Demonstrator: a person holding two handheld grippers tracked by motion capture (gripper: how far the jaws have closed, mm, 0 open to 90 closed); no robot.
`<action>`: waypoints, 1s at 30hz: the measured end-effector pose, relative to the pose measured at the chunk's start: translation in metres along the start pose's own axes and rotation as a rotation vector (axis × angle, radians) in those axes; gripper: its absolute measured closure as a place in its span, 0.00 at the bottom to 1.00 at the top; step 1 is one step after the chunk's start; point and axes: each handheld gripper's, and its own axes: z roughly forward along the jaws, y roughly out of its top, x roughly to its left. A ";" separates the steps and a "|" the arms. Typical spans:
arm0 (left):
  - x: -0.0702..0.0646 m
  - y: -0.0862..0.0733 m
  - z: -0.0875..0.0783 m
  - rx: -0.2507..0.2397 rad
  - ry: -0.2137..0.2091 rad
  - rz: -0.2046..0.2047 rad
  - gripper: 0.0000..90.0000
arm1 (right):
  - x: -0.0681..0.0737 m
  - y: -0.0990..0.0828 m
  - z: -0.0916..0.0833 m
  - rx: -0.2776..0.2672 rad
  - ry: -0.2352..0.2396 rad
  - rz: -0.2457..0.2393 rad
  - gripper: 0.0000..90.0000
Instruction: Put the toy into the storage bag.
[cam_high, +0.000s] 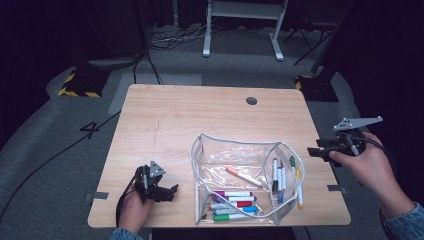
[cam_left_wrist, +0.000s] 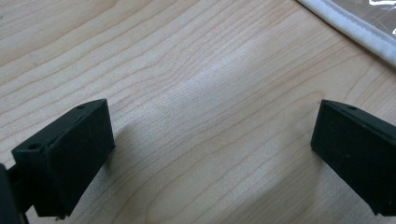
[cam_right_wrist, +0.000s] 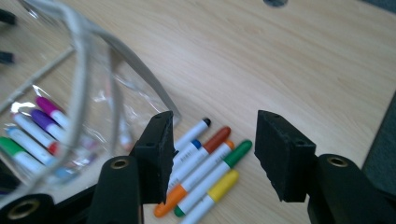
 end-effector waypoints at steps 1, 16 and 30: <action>0.000 0.000 0.000 -0.001 -0.001 -0.001 0.00 | -0.003 -0.005 0.004 0.009 -0.004 0.007 0.54; 0.000 0.000 0.000 -0.003 0.002 -0.003 0.00 | -0.015 -0.067 0.069 0.184 0.006 0.086 0.50; 0.000 0.000 0.000 -0.002 0.004 0.001 0.00 | -0.012 -0.101 0.106 0.312 0.048 0.123 0.58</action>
